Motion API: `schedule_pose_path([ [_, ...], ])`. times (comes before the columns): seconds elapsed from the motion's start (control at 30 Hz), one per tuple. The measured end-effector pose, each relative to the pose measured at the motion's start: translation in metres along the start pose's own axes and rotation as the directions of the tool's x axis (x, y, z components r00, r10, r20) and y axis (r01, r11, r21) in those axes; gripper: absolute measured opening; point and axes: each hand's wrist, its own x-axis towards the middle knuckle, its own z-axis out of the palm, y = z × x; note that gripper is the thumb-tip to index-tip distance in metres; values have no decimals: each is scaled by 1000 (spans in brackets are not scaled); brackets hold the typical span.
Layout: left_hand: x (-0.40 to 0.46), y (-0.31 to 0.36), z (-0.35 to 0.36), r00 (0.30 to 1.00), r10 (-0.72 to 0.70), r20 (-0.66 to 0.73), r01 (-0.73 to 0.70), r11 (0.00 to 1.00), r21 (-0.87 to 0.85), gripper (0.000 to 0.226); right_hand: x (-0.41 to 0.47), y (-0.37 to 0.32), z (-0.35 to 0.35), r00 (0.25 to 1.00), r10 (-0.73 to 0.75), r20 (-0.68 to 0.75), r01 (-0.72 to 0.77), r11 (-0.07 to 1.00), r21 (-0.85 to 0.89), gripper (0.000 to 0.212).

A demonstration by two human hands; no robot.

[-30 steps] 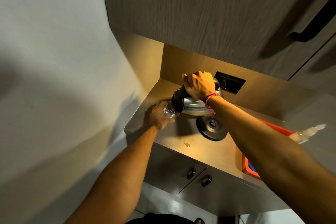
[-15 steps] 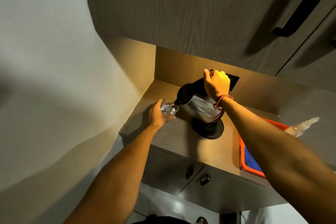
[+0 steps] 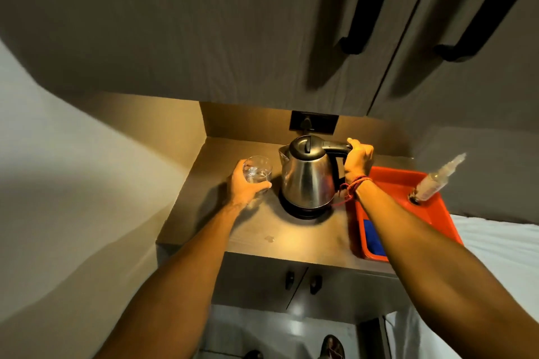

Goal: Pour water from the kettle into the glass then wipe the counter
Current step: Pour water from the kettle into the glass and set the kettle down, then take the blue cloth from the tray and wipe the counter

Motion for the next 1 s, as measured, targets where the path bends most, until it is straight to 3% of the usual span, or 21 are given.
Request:
schedule_pose_path([
  [0.3,7,-18,11,995,-88,-36,89,995,34,82,9,25,-6,998,-15,56,6,987,161,45],
  [0.57,2,-20,11,993,-106,-41,108,993,48,90,5,31,-12,995,-5,98,-15,979,203,37],
  [0.7,0,-7,6,999,-30,16,30,999,14,104,1,35,-20,993,-22,118,-2,981,194,34],
  [0.77,-3,6,5,994,97,-51,-94,994,56,94,-3,39,-28,995,-43,85,32,992,123,36],
  [0.87,-8,34,13,890,396,-225,-358,914,192,66,-5,42,-45,994,-88,58,88,996,-6,34],
  [1.0,-20,79,53,620,750,-231,-675,660,330,37,-1,48,-76,997,-71,16,72,981,-182,25],
])
